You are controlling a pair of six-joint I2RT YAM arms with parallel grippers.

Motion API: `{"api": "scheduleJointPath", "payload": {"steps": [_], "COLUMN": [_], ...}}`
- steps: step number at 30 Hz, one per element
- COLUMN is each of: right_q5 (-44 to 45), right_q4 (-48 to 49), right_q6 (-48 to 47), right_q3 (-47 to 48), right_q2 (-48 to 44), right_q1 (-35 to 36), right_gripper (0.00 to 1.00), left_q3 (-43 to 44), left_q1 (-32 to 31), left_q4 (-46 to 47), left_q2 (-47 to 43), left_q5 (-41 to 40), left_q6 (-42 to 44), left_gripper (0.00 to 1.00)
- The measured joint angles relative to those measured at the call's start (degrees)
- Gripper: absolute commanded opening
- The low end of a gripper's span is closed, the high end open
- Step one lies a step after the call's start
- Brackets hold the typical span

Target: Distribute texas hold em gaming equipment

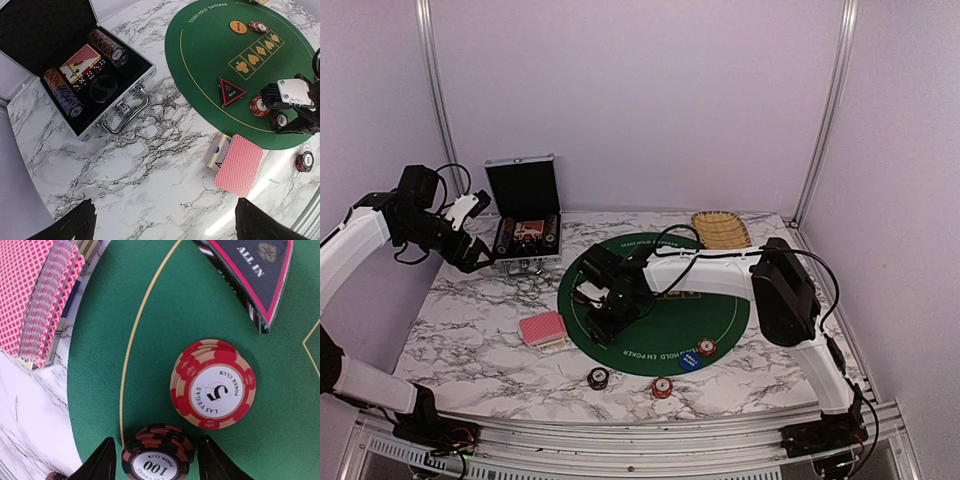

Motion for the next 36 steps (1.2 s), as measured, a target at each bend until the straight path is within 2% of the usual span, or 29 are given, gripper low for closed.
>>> {"api": "scheduleJointPath", "payload": {"steps": [8,14,17,25,36], "right_q5": [0.5,1.3,1.1,-2.4,-3.5], "right_q4": [-0.8,-1.2,-1.3,-1.5,-1.4], "right_q6": [0.1,0.2,0.2,0.3,0.3], "right_q3": [-2.3,-6.3,-7.6,-12.3,-12.4], "right_q2": [-3.9,-12.0,-14.1,-13.8,-11.5], "right_q1": [0.0,1.7,4.9,11.4,11.4], "right_gripper": [0.56,0.66,0.69,0.73,0.73], "left_q3": [0.0,0.0,0.0,0.0,0.0], "left_q1": [0.0,0.0,0.0,0.0,0.0], "left_q4": [0.0,-0.1,-0.1,-0.2,-0.9], "left_q2": [0.0,0.0,0.0,0.0,-0.4], "left_q5": [0.0,0.0,0.0,0.0,-0.2], "left_q6": [0.0,0.0,0.0,0.0,0.1], "left_gripper": [0.99,0.99,0.99,0.99,0.99]}}
